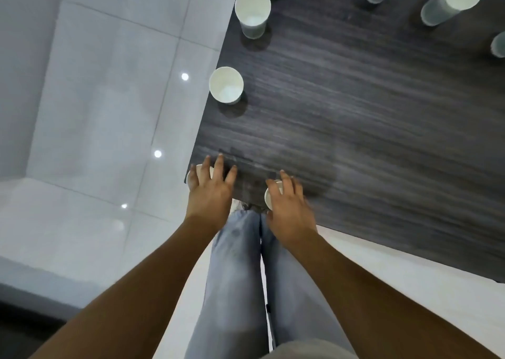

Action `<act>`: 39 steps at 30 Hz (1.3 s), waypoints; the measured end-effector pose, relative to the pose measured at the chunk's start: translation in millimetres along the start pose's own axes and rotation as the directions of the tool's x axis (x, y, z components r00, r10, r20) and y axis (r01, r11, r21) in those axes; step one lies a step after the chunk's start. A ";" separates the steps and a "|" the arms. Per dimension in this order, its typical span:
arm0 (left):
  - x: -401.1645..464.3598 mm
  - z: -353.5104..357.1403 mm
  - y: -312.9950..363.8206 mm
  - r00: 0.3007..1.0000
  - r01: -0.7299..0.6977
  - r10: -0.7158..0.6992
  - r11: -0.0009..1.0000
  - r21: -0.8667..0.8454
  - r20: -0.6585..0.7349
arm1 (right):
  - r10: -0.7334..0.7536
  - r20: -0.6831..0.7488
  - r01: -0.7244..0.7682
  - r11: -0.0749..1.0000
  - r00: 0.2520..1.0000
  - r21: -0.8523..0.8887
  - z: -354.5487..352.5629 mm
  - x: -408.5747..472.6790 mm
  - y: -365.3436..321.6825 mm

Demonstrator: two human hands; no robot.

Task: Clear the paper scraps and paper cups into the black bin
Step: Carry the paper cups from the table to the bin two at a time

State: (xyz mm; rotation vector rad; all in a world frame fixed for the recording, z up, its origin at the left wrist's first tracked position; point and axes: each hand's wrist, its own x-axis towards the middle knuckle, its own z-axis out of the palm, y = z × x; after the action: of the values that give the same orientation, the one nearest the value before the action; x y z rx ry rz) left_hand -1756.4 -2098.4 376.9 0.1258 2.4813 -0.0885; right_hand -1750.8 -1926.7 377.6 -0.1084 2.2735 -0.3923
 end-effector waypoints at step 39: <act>5.0 31.8 -6.9 0.920 -0.147 0.038 0.956 -0.253 -0.389 | -0.052 -0.130 0.043 0.997 0.990 -0.070 -5.7 28.5 -27.3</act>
State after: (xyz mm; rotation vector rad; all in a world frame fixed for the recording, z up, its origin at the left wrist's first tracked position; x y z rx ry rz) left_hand -1741.9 -2107.9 348.9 0.1537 2.8393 0.3591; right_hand -1775.5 -1956.9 369.4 -0.1757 2.4187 -0.3566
